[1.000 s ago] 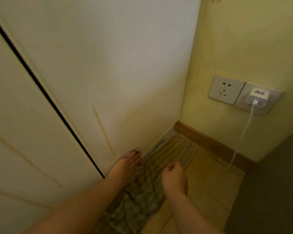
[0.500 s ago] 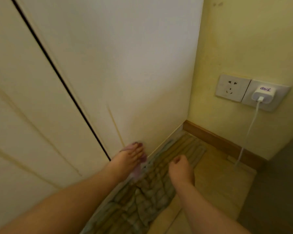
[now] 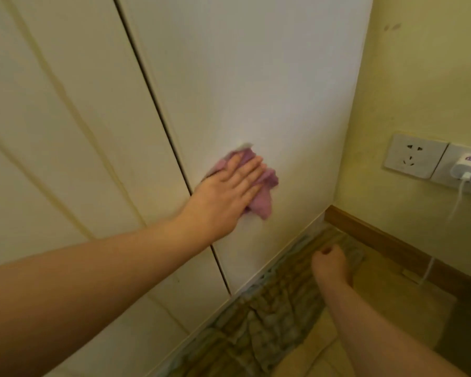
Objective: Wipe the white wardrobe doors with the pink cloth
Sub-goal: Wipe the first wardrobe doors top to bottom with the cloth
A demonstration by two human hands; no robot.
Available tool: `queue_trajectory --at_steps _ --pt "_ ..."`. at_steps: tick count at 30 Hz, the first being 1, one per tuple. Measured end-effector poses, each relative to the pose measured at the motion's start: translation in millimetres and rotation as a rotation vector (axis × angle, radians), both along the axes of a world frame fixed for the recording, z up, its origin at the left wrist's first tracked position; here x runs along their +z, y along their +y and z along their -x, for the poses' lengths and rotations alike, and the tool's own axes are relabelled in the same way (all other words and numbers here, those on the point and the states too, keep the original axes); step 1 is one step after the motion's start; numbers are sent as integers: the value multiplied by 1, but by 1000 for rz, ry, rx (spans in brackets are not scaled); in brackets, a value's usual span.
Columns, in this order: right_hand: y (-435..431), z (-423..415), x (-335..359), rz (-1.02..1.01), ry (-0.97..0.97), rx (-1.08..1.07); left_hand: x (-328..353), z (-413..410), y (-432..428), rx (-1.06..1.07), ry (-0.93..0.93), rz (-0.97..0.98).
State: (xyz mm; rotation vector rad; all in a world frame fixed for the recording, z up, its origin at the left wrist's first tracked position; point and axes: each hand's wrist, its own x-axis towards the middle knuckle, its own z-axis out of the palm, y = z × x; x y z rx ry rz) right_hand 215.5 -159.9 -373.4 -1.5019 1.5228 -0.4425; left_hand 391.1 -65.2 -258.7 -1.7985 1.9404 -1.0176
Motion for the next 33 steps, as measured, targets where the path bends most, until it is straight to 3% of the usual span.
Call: queue_trajectory --at_steps 2,4,7,9,15,17,20,22,24,26,28,30,31,33 --pt "2 -6 3 10 1 32 11 4 9 31 4 172" --pt "4 -7 2 24 -2 63 -9 10 26 75 16 223" --pt "6 -2 -5 25 2 70 -61 17 57 133 34 -97" --pt "6 2 -5 23 11 74 -67 15 56 143 13 -180" --pt "1 2 3 16 -13 42 -21 9 9 78 34 237" --pt "3 6 3 31 -1 37 -56 15 22 106 13 92" --pt "-2 11 5 59 17 30 -117 23 42 197 39 -424" --pt "-6 14 2 73 54 32 -129 29 36 213 69 -585" --pt "-6 18 -5 72 97 24 -142 29 30 173 -13 -599" --pt "-4 21 -12 55 111 7 -178 15 21 139 89 -349" --pt "-2 20 -18 26 115 -7 -201 9 15 223 142 -412" --pt "-3 14 -27 -1 127 -16 -222 8 -3 144 89 -376" --pt "-2 11 -30 -13 132 -16 -220 11 -14 200 52 -493" --pt "-3 7 -39 -26 142 -13 -220 20 -35 252 -36 -390"
